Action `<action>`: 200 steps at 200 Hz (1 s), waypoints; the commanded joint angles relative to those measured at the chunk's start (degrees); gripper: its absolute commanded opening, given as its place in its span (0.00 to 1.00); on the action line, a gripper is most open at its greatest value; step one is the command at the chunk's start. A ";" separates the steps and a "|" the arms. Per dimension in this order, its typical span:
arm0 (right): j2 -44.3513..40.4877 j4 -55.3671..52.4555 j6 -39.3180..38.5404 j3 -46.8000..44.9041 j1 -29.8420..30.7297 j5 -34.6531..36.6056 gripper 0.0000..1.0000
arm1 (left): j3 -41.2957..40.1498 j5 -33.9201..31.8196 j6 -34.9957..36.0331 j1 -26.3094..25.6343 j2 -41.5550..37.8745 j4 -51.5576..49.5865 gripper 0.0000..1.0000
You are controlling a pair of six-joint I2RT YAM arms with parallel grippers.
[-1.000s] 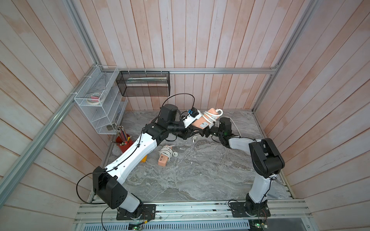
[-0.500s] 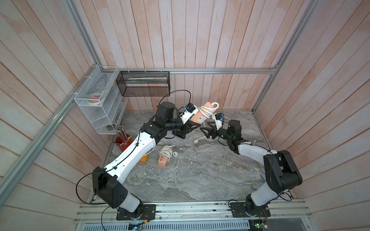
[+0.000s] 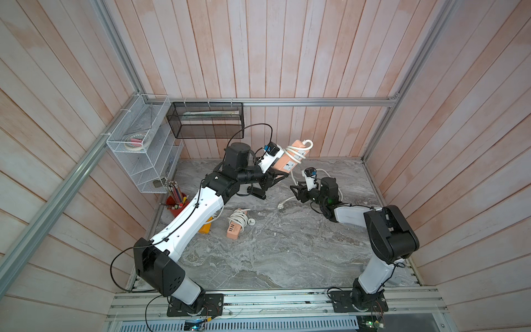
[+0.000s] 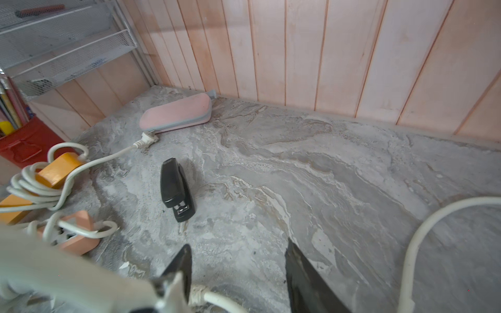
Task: Wrap the cord around the power strip
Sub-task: Wrap the power cord around the power strip.
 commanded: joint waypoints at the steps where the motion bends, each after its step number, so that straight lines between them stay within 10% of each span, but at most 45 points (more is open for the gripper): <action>1: 0.36 3.01 -1.57 0.92 1.06 4.86 0.28 | 2.20 -1.00 -7.38 2.76 -0.49 9.12 0.00; 41: -9.54 -9.37 -14.81 1.17 2.36 23.11 0.01 | 5.36 -10.01 -11.84 7.36 -0.04 12.92 0.00; 112: -27.58 -24.48 -40.22 -0.26 12.43 31.49 0.00 | 24.26 -37.26 8.61 9.28 20.03 -11.02 0.00; 148: -32.34 -28.09 -42.13 8.68 11.76 25.19 0.00 | 22.09 -33.43 22.80 4.11 24.16 -21.80 0.00; 200: -22.09 -40.76 -40.86 29.10 3.47 8.36 0.00 | 8.54 -9.85 36.34 -4.93 16.44 -32.42 0.00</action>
